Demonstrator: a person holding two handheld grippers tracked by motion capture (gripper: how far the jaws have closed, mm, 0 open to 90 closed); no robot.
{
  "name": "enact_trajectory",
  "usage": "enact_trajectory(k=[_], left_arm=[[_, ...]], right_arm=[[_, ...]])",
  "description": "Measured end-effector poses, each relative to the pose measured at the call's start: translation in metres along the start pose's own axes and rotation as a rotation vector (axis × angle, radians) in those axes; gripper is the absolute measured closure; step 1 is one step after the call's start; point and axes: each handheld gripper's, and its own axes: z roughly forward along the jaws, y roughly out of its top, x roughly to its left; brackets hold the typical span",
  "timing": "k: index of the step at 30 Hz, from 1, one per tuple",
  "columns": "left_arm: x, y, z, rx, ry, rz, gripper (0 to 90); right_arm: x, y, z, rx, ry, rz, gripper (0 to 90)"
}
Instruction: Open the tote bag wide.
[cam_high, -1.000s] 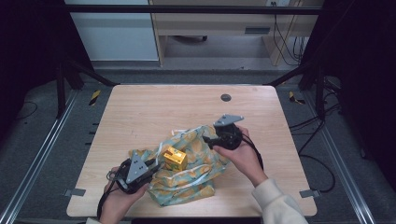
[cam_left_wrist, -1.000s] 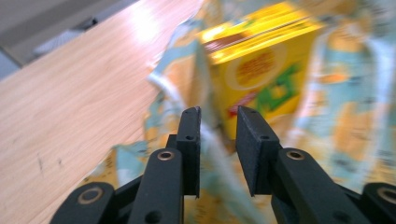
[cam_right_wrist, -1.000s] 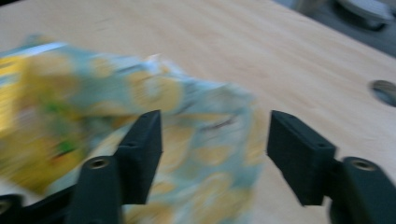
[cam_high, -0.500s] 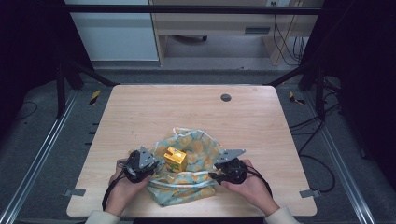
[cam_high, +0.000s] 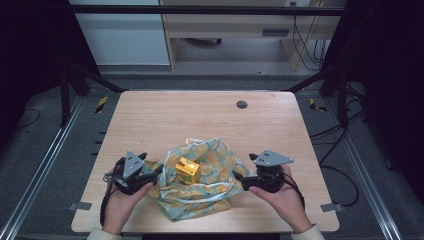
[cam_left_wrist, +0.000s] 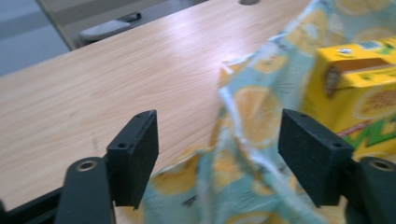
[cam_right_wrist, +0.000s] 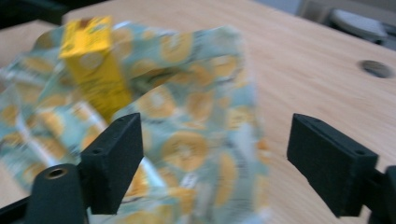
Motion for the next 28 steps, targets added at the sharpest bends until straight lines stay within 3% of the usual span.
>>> enact_trajectory(k=[4, 9, 16, 20, 24, 28], left_arm=[[0.022, -0.004, -0.006, -0.009, 0.054, -0.078, 22.4], [0.045, -0.013, -0.010, 0.011, 0.121, -0.128, 17.9], [0.074, -0.030, -0.004, 0.096, 0.148, -0.187, 10.0], [0.081, -0.041, 0.003, 0.190, 0.141, -0.198, 7.2], [0.078, -0.040, 0.004, 0.195, 0.115, -0.185, 7.2], [0.073, -0.037, 0.004, 0.200, 0.091, -0.160, 7.2]], right_arm=[[-0.022, -0.002, -0.013, -0.038, -0.087, 0.045, 15.7], [-0.051, -0.015, -0.026, -0.043, -0.187, 0.110, 12.8], [-0.090, -0.040, -0.037, -0.005, -0.305, 0.194, 7.9], [-0.106, -0.060, -0.036, 0.047, -0.325, 0.230, 5.7], [-0.115, -0.078, -0.032, 0.117, -0.314, 0.284, 6.4], [-0.117, -0.085, -0.027, 0.163, -0.299, 0.325, 9.7]])
